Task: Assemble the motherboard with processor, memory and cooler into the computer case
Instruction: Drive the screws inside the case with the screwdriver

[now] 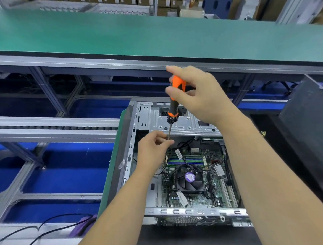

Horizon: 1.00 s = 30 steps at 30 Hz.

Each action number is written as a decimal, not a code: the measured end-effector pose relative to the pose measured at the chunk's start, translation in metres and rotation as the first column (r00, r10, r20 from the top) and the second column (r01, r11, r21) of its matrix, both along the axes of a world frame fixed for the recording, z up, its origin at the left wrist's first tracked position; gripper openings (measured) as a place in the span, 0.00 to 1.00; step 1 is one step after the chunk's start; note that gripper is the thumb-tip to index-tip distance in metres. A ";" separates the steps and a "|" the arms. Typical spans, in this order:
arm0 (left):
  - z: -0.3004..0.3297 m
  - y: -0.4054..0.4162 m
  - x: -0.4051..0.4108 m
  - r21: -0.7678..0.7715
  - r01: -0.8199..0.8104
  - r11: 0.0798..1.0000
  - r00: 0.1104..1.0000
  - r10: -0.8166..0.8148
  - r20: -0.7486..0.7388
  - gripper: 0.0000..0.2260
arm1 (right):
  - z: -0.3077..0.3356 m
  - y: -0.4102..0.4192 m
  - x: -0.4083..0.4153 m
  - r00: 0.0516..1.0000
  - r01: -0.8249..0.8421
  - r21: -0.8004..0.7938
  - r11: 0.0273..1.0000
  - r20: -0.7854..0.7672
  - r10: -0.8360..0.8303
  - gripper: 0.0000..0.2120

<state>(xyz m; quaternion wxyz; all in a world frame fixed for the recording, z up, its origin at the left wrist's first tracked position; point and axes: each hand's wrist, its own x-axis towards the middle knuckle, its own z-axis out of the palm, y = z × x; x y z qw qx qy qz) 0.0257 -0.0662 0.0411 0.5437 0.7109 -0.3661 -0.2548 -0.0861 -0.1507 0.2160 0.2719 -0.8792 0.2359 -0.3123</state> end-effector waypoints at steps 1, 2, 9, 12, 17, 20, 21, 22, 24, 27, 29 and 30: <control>0.000 -0.001 0.002 0.000 -0.017 1.000 1.000 0.017 0.002 0.06 | 0.000 0.001 0.000 0.999 -0.044 0.036 0.998 0.009 0.044 0.23; 0.000 -0.001 0.002 0.004 -0.011 1.000 1.000 0.011 0.024 0.07 | -0.001 0.000 0.000 0.998 -0.054 0.036 0.998 0.016 0.053 0.23; -0.001 0.001 -0.001 -0.012 0.096 0.995 0.995 -0.095 0.029 0.06 | 0.000 -0.003 0.000 0.999 -0.049 0.091 0.995 -0.013 0.050 0.25; -0.001 -0.001 0.000 -0.024 0.049 0.999 0.997 -0.048 0.054 0.07 | 0.002 -0.005 0.001 0.999 0.015 -0.029 0.999 -0.041 -0.016 0.25; -0.002 -0.001 0.003 -0.024 0.077 0.997 0.997 -0.077 0.003 0.05 | 0.002 -0.002 0.003 0.996 -0.071 0.010 0.997 -0.054 0.072 0.23; -0.002 0.000 0.001 0.001 0.160 0.987 0.987 -0.160 0.010 0.06 | 0.002 -0.007 0.003 0.998 0.058 -0.109 0.992 -0.012 -0.060 0.20; -0.002 0.000 -0.001 0.008 0.171 0.985 0.985 -0.171 0.005 0.05 | 0.003 -0.007 0.004 0.992 0.119 -0.145 0.982 -0.013 -0.123 0.21; -0.002 -0.001 -0.002 0.017 0.162 0.987 0.987 -0.162 0.001 0.04 | 0.004 -0.007 0.004 0.989 0.137 -0.154 0.978 -0.028 -0.143 0.22; -0.002 -0.001 -0.002 0.030 0.098 0.995 0.995 -0.099 0.016 0.02 | 0.003 -0.006 0.004 0.997 0.049 -0.063 0.997 -0.064 -0.053 0.22; -0.003 -0.001 0.000 0.019 0.052 0.998 0.999 -0.053 0.012 0.05 | 0.005 -0.003 0.003 0.997 -0.047 0.043 0.998 -0.052 0.050 0.23; -0.001 0.001 -0.001 0.009 0.075 0.997 0.997 -0.075 0.016 0.03 | 0.007 -0.006 0.005 0.992 0.082 -0.112 0.990 -0.087 -0.092 0.23; -0.001 0.000 -0.001 0.008 0.065 0.998 0.998 -0.066 0.015 0.03 | 0.009 -0.006 0.006 0.983 0.132 -0.163 0.978 -0.107 -0.151 0.25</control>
